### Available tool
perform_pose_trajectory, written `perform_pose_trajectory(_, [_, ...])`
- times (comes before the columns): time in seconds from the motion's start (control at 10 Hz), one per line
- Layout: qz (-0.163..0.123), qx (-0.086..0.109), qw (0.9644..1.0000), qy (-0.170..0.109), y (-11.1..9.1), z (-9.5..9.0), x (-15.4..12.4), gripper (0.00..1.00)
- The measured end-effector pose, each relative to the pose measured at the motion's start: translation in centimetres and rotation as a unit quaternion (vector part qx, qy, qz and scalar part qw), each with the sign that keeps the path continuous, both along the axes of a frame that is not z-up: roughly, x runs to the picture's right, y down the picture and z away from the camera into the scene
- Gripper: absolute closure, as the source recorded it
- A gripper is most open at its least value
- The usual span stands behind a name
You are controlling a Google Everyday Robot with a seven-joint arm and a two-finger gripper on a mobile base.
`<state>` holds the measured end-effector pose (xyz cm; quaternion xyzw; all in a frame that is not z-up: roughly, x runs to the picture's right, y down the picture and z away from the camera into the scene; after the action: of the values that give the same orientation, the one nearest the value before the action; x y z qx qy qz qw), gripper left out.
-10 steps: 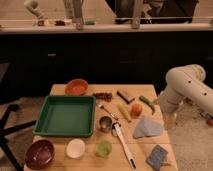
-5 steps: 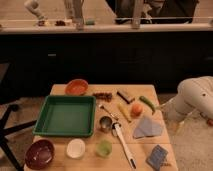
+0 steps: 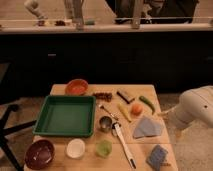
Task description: Wipe table surface with sponge
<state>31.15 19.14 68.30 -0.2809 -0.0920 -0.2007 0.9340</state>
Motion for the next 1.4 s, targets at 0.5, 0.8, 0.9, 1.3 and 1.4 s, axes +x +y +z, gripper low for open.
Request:
perform_pose_trajectory(0.5, [-0.048,-0.018,0.9985,-0.018,2.1,0.1,0.4,0.20])
perform_pose_trajectory(0.8, [-0.048,-0.018,0.9985,-0.018,2.1,0.1,0.3,0.20])
perform_pose_trajectory(0.9, [-0.048,-0.018,0.9985,-0.018,2.1,0.1,0.3,0.20])
perform_pose_trajectory(1.3, [-0.078,-0.042,0.9954,-0.036,4.7,0.7,-1.1,0.20])
perform_pose_trajectory(1.4, [-0.088,-0.046,0.9942,-0.041,5.6,0.9,-1.3,0.20])
